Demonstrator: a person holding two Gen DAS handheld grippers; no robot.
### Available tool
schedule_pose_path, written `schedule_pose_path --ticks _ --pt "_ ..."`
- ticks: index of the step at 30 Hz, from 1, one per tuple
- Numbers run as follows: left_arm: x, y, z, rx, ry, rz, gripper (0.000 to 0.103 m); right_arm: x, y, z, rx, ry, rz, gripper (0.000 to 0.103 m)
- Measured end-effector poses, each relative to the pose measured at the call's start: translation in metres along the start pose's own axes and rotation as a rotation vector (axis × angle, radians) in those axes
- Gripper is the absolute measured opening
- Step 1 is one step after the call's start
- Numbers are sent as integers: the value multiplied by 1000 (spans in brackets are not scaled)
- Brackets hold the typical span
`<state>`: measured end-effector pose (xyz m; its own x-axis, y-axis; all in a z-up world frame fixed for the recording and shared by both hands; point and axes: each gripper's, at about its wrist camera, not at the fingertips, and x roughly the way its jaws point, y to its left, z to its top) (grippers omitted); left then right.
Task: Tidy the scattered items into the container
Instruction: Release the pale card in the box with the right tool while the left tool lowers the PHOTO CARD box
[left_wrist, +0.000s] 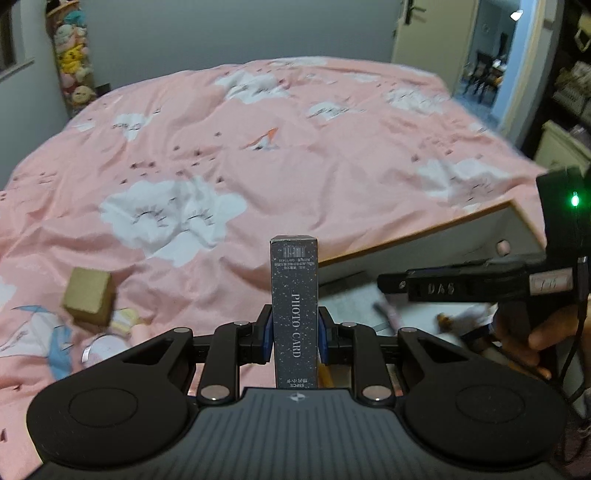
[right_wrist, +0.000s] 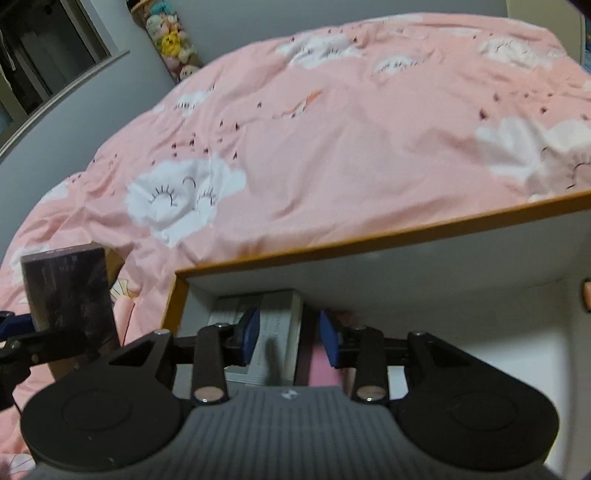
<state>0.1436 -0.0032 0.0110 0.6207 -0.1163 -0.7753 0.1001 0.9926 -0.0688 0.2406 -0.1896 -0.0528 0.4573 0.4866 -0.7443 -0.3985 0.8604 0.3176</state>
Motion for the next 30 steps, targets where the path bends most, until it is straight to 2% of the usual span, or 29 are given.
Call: schedule_pose_path --ticks 5,10,14,22,25,26,30 --pt "8 -11 8 -7 9 -123 26 -19 3 -11 -56 15 2 50" --pt "47 -16 8 -55 94 -231 26 -25 1 -25 -82 36 -55 50" --pt "64 -17 5 -89 127 -288 26 -28 -1 -30 -102 47 -28 53" --pt "82 -14 5 -110 150 -295 26 -19 17 -42 -225 102 -19 55" --pt "86 -9 3 -127 159 -287 26 -13 22 -44 -247 120 -19 52" --pt "87 -8 2 -134 156 -282 26 -12 23 -46 -254 128 -15 49" --pt "89 1 1 -187 131 -303 26 -9 33 -51 -299 140 -15 51"
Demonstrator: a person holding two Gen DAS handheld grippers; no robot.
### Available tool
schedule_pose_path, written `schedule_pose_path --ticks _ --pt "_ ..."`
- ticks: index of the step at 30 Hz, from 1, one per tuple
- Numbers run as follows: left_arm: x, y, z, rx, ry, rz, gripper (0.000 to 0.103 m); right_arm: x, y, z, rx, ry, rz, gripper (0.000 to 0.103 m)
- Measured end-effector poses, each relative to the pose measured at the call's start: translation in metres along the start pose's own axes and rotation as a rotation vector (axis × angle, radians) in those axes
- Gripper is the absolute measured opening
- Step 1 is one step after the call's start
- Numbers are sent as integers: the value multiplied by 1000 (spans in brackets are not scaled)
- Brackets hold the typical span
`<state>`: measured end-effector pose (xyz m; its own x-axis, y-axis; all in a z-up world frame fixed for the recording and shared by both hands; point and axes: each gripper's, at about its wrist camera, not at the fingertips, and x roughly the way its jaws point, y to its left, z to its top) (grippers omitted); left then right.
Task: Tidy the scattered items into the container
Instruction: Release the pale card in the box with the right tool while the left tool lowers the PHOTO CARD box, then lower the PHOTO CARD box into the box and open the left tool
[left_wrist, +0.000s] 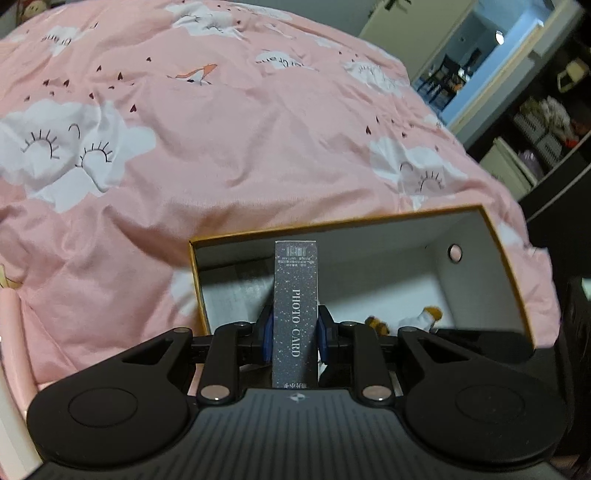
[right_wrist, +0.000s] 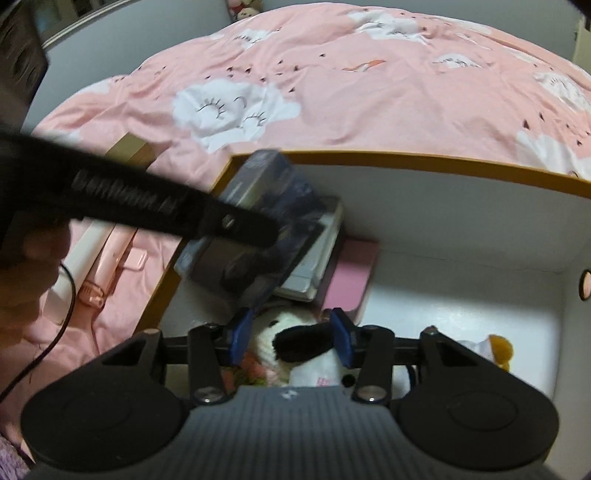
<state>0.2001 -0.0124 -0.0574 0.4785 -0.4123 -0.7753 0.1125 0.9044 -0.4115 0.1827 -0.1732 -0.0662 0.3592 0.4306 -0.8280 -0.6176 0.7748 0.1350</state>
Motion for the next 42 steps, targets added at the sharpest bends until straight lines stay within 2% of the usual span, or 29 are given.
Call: schedule_pose_path --ticks 6,7,9,11,15,18,22,25,30,34,40,42 --pt "8 6 1 -73 -1 -84 26 -3 2 4 1 -7 -3 49" --pt "9 5 1 -73 -3 -76 26 -2 0 5 16 -5 -2 49" --pt "8 2 1 -54 -21 -40 29 1 -3 6 43 3 7 39" --pt "6 3 2 -52 -26 -5 33 3 -3 7 54 9 5 35" --pt "1 6 -1 -45 -31 55 42 6 -1 8 60 12 1 35" --pt "-6 3 -5 -5 -58 116 43 7 -2 9 71 8 -8 34" --pt "-19 -1 -11 42 -102 142 43 8 -4 12 95 -3 -5 32" --pt "-26 -5 -13 83 -132 194 43 11 -1 14 99 -3 0 32" --pt "-31 -5 -17 113 -119 213 44 13 -5 13 127 11 19 30" --pt "-32 -4 -23 133 -94 274 44 6 2 12 82 0 -6 31" --pt "-45 -1 -37 142 -90 327 44 -15 10 11 49 -60 -28 47" --pt "-49 -2 -42 149 -91 350 44 -21 11 11 60 -101 -42 49"
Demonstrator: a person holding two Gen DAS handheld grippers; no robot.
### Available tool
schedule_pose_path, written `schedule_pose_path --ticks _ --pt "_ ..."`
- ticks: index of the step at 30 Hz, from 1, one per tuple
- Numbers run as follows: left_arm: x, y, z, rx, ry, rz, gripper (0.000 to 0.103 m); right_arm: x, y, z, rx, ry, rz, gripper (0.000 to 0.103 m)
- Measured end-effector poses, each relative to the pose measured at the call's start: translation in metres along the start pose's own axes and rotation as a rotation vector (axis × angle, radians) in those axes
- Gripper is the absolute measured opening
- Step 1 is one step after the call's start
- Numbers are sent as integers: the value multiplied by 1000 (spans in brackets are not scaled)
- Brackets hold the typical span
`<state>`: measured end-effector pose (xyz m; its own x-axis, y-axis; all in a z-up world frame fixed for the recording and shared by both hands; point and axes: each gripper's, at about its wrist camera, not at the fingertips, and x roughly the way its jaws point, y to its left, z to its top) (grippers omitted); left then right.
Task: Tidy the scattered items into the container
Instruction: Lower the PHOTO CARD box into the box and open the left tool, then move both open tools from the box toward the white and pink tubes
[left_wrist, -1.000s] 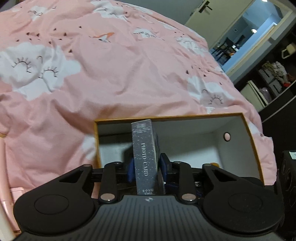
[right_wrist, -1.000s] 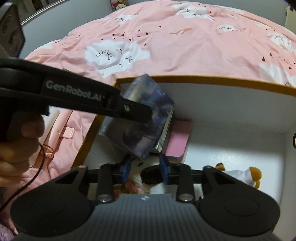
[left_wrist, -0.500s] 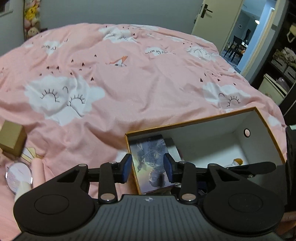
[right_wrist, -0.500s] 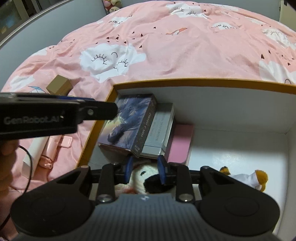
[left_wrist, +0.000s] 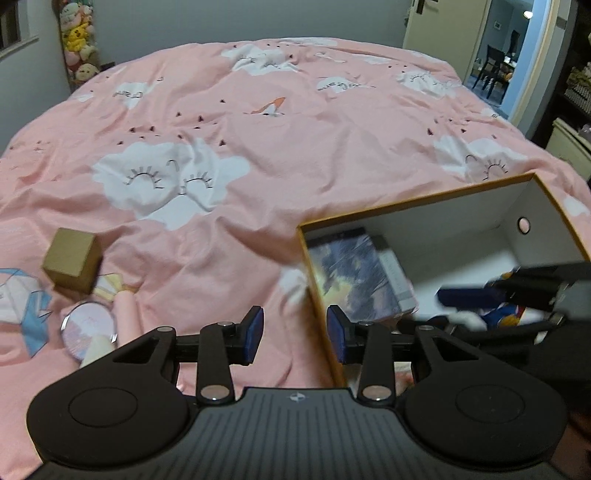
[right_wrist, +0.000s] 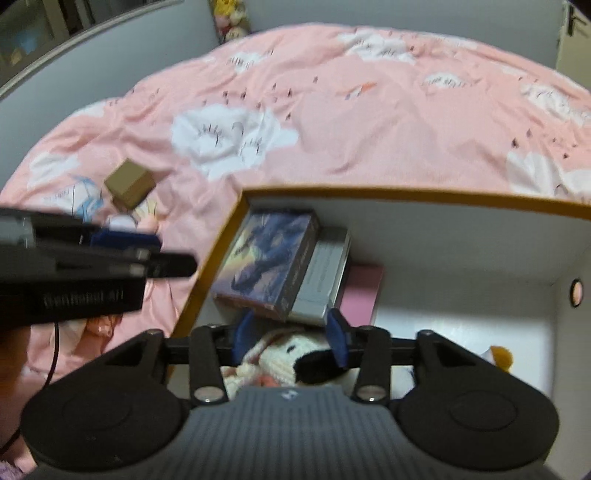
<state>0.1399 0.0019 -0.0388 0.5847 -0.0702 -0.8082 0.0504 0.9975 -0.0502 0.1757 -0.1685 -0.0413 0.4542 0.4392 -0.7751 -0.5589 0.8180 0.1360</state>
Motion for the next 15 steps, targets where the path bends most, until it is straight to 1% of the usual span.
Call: schedule_pose_path --ticks 3,5,8,11,15 --pt "-8 1 -6 10 -7 15 44 -7 4 1 -14 -44 -13 48" --pt "-13 2 -10 12 -16 34 44 -9 8 1 -25 -50 -17 48" --pt "-19 4 -17 12 -20 74 44 -15 16 2 -42 -79 9 49" --pt "-23 9 -22 1 6 107 44 -17 26 5 -63 -72 25 53" --pt "-31 27 -27 -50 29 152 44 -14 41 10 -93 -53 71 53"
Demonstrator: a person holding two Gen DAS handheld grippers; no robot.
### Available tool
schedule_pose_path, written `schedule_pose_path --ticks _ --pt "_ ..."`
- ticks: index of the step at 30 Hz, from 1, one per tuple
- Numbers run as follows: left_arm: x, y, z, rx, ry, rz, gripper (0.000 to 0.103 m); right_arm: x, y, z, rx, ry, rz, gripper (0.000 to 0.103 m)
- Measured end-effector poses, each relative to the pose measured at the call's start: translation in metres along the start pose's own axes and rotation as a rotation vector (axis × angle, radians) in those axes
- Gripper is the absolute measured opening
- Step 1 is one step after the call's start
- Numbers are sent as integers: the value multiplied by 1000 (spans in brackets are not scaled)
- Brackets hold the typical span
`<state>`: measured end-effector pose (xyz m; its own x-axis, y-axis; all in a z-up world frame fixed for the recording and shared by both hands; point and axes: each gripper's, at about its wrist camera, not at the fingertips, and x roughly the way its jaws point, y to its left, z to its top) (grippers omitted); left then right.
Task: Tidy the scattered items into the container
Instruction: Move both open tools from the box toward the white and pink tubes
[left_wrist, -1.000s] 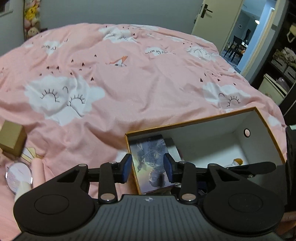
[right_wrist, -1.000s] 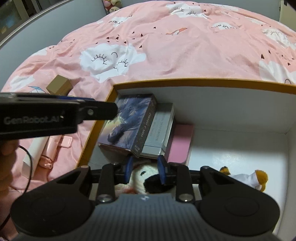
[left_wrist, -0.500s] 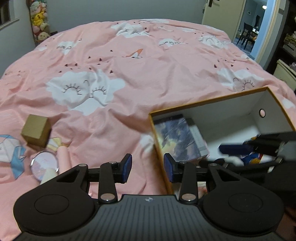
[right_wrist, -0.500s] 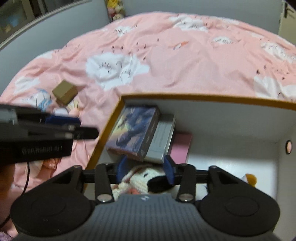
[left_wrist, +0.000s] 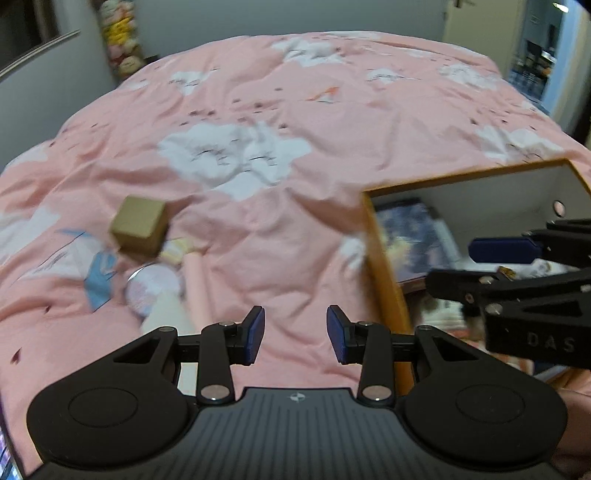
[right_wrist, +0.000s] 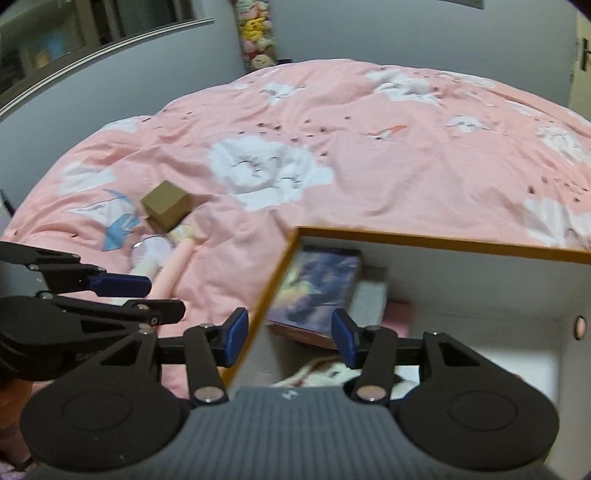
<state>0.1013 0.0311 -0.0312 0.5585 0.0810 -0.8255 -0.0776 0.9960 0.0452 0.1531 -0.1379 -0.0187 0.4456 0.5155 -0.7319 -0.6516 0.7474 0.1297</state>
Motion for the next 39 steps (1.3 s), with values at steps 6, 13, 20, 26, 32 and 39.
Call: schedule_pose_path --ticks 6,13,20,26,32,39 --pt "-9 34 -6 -62 6 84 44 16 37 16 -72 45 52 53" --pt "-6 78 -13 -174 54 105 44 46 76 27 -107 123 103 53" --pt "1 106 -20 -263 102 100 44 76 96 32 -138 189 110 45" --pt "13 120 -23 -339 151 37 47 94 98 34 -155 224 77 44" --pt "27 122 -17 -363 187 22 49 108 99 34 -161 257 114 39" --pt "33 114 -4 -374 189 -17 49 113 94 33 -166 254 77 37"
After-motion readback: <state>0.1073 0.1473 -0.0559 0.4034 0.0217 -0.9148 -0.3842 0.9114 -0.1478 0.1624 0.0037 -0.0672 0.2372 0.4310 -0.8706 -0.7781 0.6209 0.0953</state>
